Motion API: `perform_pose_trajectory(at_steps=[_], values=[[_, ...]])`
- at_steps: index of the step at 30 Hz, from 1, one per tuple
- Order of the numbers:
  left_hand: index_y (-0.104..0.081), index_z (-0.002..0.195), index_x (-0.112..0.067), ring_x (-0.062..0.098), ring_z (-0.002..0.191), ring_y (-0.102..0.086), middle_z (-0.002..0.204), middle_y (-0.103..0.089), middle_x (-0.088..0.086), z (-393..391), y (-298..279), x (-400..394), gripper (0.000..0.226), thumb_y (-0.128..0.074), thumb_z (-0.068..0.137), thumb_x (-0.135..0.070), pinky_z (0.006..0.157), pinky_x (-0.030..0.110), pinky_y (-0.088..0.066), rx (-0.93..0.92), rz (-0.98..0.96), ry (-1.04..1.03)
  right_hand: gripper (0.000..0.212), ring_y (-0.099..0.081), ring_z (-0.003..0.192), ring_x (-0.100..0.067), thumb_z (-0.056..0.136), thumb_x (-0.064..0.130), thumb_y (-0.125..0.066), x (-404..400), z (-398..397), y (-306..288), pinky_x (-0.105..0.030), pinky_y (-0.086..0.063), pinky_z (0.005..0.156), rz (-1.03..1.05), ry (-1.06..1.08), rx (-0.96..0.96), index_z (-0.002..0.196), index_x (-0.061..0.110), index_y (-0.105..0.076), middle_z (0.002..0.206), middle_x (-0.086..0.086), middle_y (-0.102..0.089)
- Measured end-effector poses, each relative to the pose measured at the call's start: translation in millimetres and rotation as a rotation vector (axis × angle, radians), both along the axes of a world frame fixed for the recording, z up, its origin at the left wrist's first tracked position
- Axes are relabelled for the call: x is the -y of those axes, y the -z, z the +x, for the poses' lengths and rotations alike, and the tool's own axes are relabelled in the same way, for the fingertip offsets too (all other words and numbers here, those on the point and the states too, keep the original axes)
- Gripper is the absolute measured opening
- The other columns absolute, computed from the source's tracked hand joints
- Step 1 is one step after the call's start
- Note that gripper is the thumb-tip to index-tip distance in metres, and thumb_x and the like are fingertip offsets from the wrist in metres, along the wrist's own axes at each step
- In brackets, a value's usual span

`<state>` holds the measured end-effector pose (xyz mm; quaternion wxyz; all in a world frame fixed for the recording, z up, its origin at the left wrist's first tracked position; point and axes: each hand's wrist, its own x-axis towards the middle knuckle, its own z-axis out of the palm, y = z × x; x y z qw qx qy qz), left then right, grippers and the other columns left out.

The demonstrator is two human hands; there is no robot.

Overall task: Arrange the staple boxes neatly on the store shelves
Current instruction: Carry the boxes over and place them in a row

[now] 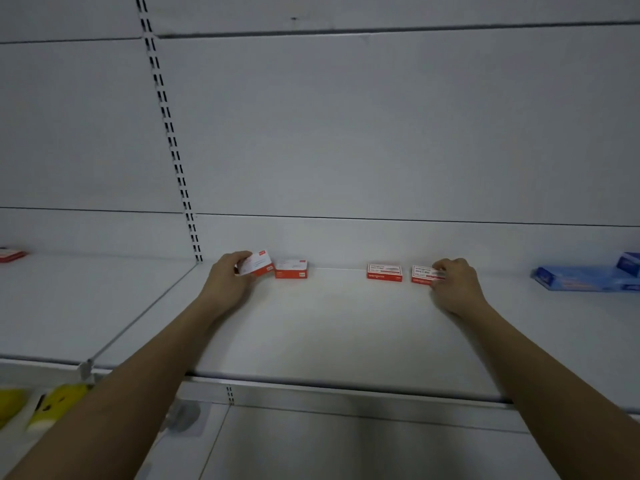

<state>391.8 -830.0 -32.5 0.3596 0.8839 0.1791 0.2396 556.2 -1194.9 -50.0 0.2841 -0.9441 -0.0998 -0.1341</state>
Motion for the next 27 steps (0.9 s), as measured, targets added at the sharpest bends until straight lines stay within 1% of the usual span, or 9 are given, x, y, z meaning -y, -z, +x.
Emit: perform_pose_trajectory(at_steps=[4, 7, 9, 13, 16, 18, 21, 24, 27], values=[[-0.053, 0.133, -0.008, 0.028, 0.118, -0.051, 0.134, -0.053, 0.013, 16.6, 6.7, -21.9, 0.05, -0.068, 0.086, -0.011, 0.1, 0.03, -0.036, -0.072, 0.025, -0.04, 0.034, -0.051, 0.111, -0.037, 0.087, 0.004, -0.058, -4.7, 2.7, 6.5, -0.04, -0.043, 0.095, -0.017, 0.024, 0.055, 0.12, 0.008, -0.063, 0.12, -0.02, -0.055], [-0.052, 0.134, -0.008, 0.029, 0.124, -0.048, 0.137, -0.052, 0.013, 26.1, 10.1, -25.0, 0.047, -0.065, 0.089, -0.014, 0.108, 0.036, -0.034, -0.105, 0.066, -0.02, 0.03, -0.052, 0.111, -0.036, 0.089, 0.007, -0.059, -2.8, 2.7, 9.5, -0.043, -0.045, 0.095, -0.02, 0.014, 0.088, 0.118, 0.01, -0.064, 0.119, -0.018, -0.057], [-0.052, 0.135, -0.008, 0.03, 0.126, -0.047, 0.139, -0.051, 0.013, 28.2, 13.8, -24.8, 0.046, -0.062, 0.091, -0.016, 0.11, 0.038, -0.034, -0.107, 0.091, -0.011, 0.029, -0.052, 0.11, -0.036, 0.089, 0.007, -0.06, -1.9, 3.1, 11.4, -0.043, -0.045, 0.095, -0.023, 0.002, 0.105, 0.117, 0.011, -0.065, 0.118, -0.018, -0.058], [-0.053, 0.134, -0.012, 0.027, 0.125, -0.048, 0.139, -0.05, 0.01, 26.2, 18.6, -23.5, 0.04, -0.058, 0.094, -0.015, 0.106, 0.036, -0.036, -0.096, 0.212, 0.029, 0.028, -0.052, 0.11, -0.035, 0.089, 0.005, -0.059, -1.0, 1.7, 11.8, -0.041, -0.043, 0.093, -0.037, -0.011, 0.13, 0.115, 0.012, -0.067, 0.12, -0.016, -0.056], [-0.061, 0.122, -0.017, 0.023, 0.115, -0.052, 0.132, -0.051, 0.007, 24.7, 19.2, -23.7, 0.031, -0.06, 0.091, -0.013, 0.094, 0.028, -0.039, -0.04, 0.227, 0.02, 0.029, -0.053, 0.109, -0.035, 0.089, 0.002, -0.057, -2.3, -1.9, 11.8, -0.038, -0.043, 0.09, -0.032, -0.018, 0.167, 0.114, 0.011, -0.068, 0.12, -0.016, -0.056], [-0.063, 0.116, -0.019, 0.021, 0.112, -0.053, 0.129, -0.052, 0.005, 24.1, 19.7, -23.5, 0.027, -0.061, 0.09, -0.012, 0.089, 0.025, -0.038, -0.023, 0.243, 0.011, 0.031, -0.051, 0.109, -0.036, 0.089, 0.0, -0.054, -3.9, -3.8, 11.8, -0.038, -0.043, 0.088, -0.041, -0.028, 0.196, 0.115, 0.01, -0.068, 0.119, -0.017, -0.056], [-0.064, 0.115, -0.021, 0.022, 0.113, -0.054, 0.128, -0.055, 0.004, 23.7, 19.9, -23.4, 0.027, -0.061, 0.09, -0.011, 0.089, 0.028, -0.039, -0.021, 0.261, 0.002, 0.033, -0.048, 0.109, -0.036, 0.091, 0.0, -0.05, -4.9, -4.7, 12.0, -0.039, -0.043, 0.087, -0.073, -0.037, 0.202, 0.118, 0.01, -0.067, 0.119, -0.016, -0.058], [-0.065, 0.114, -0.021, 0.022, 0.113, -0.054, 0.127, -0.057, 0.004, 23.9, 20.8, -23.9, 0.027, -0.061, 0.09, -0.01, 0.092, 0.031, -0.041, -0.02, 0.264, 0.003, 0.033, -0.048, 0.108, -0.034, 0.095, 0.006, -0.048, -3.5, -5.5, 14.1, -0.038, -0.043, 0.085, -0.126, -0.066, 0.198, 0.123, 0.011, -0.064, 0.121, -0.015, -0.059], [-0.065, 0.114, -0.021, 0.023, 0.113, -0.054, 0.127, -0.057, 0.004, 23.4, 21.6, -24.4, 0.027, -0.061, 0.09, -0.01, 0.092, 0.031, -0.041, -0.009, 0.264, 0.005, 0.031, -0.049, 0.105, -0.033, 0.095, 0.011, -0.051, -6.3, -6.9, 14.3, -0.038, -0.044, 0.084, -0.153, -0.118, 0.216, 0.123, 0.012, -0.065, 0.119, -0.014, -0.06]])
